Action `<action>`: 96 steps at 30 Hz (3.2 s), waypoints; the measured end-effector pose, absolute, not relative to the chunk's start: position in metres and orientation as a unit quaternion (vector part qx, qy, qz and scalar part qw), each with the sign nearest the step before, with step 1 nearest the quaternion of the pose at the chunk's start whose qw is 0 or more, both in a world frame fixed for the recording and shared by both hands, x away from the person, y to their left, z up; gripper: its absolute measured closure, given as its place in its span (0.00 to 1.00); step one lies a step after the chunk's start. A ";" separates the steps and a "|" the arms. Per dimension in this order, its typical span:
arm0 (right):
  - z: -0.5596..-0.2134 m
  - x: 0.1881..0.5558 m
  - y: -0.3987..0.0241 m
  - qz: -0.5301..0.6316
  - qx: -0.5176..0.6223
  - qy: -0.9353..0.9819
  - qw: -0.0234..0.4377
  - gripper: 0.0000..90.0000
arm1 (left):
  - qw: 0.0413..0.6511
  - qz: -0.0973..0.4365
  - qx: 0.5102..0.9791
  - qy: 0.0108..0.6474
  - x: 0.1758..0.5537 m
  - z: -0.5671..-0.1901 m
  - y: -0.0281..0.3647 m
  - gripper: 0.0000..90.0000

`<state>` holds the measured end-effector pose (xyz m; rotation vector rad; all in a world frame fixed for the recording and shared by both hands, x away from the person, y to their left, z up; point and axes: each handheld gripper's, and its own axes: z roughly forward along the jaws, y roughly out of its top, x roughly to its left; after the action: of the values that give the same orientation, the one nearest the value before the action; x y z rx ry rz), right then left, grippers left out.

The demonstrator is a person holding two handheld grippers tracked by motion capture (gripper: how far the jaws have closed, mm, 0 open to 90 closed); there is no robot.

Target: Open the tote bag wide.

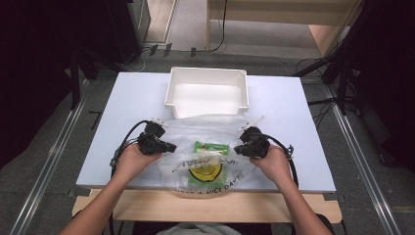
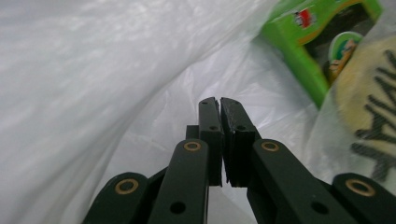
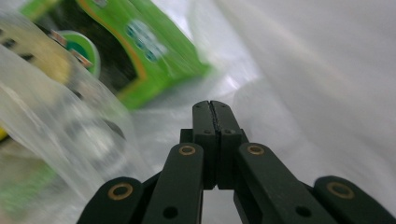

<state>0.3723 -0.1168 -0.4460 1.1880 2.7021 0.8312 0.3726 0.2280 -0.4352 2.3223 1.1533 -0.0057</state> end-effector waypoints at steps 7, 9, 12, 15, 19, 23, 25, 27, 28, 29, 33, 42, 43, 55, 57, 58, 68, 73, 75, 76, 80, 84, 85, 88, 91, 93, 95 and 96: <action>-0.452 0.369 -0.142 0.260 0.421 0.868 0.043 1.00 | 0.250 0.012 0.853 0.457 0.378 -0.443 0.241 1.00; -0.453 0.369 -0.148 0.258 0.428 0.865 0.042 1.00 | 0.246 0.024 0.852 0.463 0.378 -0.443 0.243 1.00; -0.456 0.369 -0.156 0.252 0.440 0.861 0.044 1.00 | 0.241 0.031 0.845 0.477 0.379 -0.442 0.251 1.00; -0.457 0.369 -0.166 0.254 0.458 0.851 0.048 1.00 | 0.247 0.032 0.832 0.496 0.381 -0.443 0.264 1.00; -0.458 0.372 -0.176 0.258 0.470 0.843 0.047 1.00 | 0.248 0.027 0.817 0.520 0.384 -0.442 0.280 1.00; -0.459 0.376 -0.177 0.262 0.474 0.840 0.049 1.00 | 0.245 0.037 0.814 0.526 0.386 -0.441 0.287 1.00; -0.459 0.380 -0.175 0.262 0.469 0.841 0.056 1.00 | 0.243 0.041 0.812 0.529 0.388 -0.441 0.289 1.00; -0.459 0.384 -0.174 0.262 0.471 0.841 0.056 1.00 | 0.243 0.044 0.810 0.532 0.389 -0.441 0.291 1.00; -0.458 0.385 -0.172 0.260 0.473 0.840 0.057 1.00 | 0.242 0.045 0.810 0.533 0.391 -0.441 0.293 1.00; -0.458 0.388 -0.171 0.259 0.469 0.842 0.061 1.00 | 0.243 0.046 0.809 0.533 0.392 -0.441 0.293 1.00; -0.459 0.397 -0.168 0.262 0.474 0.839 0.062 1.00 | 0.249 0.047 0.801 0.542 0.395 -0.442 0.297 1.00; -0.460 0.410 -0.166 0.267 0.474 0.834 0.091 1.00 | 0.242 0.078 0.801 0.541 0.406 -0.441 0.295 1.00; -0.460 0.410 -0.166 0.267 0.474 0.834 0.091 1.00 | 0.244 0.079 0.800 0.542 0.407 -0.442 0.295 1.00; -0.461 0.406 -0.168 0.273 0.482 0.828 0.083 1.00 | 0.271 0.061 0.786 0.552 0.413 -0.444 0.301 1.00; -0.460 0.400 -0.170 0.270 0.481 0.830 0.086 1.00 | 0.266 0.067 0.792 0.545 0.412 -0.444 0.300 1.00; -0.461 0.399 -0.172 0.272 0.481 0.829 0.082 1.00 | 0.264 0.069 0.792 0.546 0.412 -0.443 0.299 1.00; -0.461 0.396 -0.178 0.273 0.487 0.826 0.074 1.00 | 0.277 0.057 0.788 0.547 0.412 -0.445 0.301 1.00; -0.453 0.391 -0.180 0.298 0.474 0.827 0.057 1.00 | 0.301 0.048 0.791 0.530 0.404 -0.432 0.297 1.00; -0.447 0.388 -0.181 0.312 0.471 0.823 0.056 0.97 | 0.312 0.047 0.791 0.524 0.401 -0.426 0.296 1.00; -0.444 0.386 -0.181 0.318 0.465 0.825 0.056 0.96 | 0.319 0.049 0.791 0.520 0.398 -0.422 0.294 1.00; -0.434 0.380 -0.179 0.329 0.452 0.827 0.060 0.93 | 0.338 0.048 0.793 0.505 0.390 -0.407 0.289 1.00; -0.414 0.372 -0.177 0.352 0.438 0.825 0.066 0.90 | 0.353 0.041 0.799 0.486 0.384 -0.392 0.279 1.00; -0.409 0.369 -0.176 0.360 0.435 0.823 0.059 0.89 | 0.354 0.037 0.801 0.481 0.384 -0.391 0.276 1.00; -0.403 0.367 -0.170 0.359 0.427 0.828 0.047 0.86 | 0.355 0.021 0.807 0.472 0.385 -0.389 0.264 1.00; -0.398 0.365 -0.162 0.363 0.412 0.834 0.051 0.96 | 0.347 0.014 0.815 0.465 0.389 -0.391 0.251 1.00; -0.395 0.369 -0.155 0.364 0.407 0.836 0.051 1.00 | 0.342 0.008 0.819 0.461 0.393 -0.392 0.243 1.00; -0.392 0.375 -0.146 0.364 0.401 0.839 0.054 1.00 | 0.335 0.006 0.825 0.456 0.396 -0.393 0.234 1.00; -0.391 0.379 -0.141 0.364 0.398 0.840 0.055 1.00 | 0.335 0.002 0.826 0.454 0.398 -0.394 0.229 1.00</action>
<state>0.3789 -0.1413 -0.3910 1.2096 2.5513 1.1058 0.3979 0.2291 -0.3942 2.1540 1.1854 0.0059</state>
